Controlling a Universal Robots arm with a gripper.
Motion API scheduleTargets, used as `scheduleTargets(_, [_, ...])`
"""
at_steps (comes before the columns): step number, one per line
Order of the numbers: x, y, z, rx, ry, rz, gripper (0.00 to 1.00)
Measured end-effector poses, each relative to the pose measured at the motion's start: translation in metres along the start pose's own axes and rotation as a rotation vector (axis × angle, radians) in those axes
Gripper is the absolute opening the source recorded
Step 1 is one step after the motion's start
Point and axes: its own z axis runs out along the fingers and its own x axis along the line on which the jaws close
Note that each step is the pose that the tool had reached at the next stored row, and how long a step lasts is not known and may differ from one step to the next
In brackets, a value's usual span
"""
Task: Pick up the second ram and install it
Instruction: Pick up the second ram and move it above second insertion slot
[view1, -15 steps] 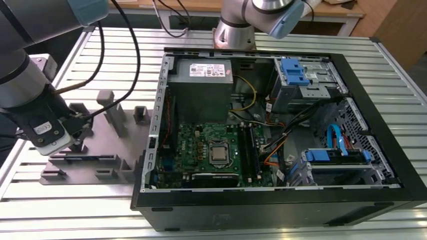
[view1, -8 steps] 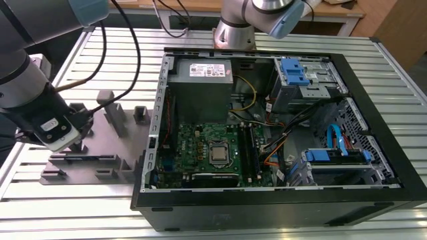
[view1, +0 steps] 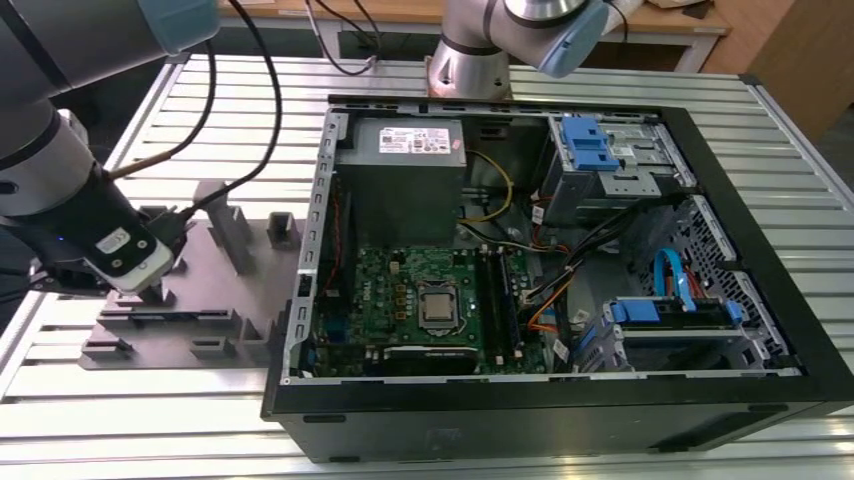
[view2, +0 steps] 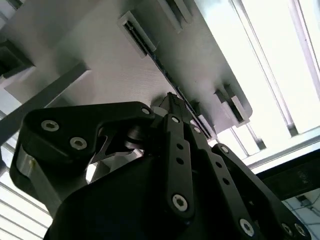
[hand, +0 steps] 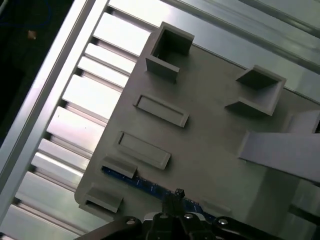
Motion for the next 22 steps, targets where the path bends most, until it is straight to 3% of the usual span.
scheduleTargets(22, [0.0000, 0.0000, 0.0004, -0.0081, 0.0158, -0.367, 0.07])
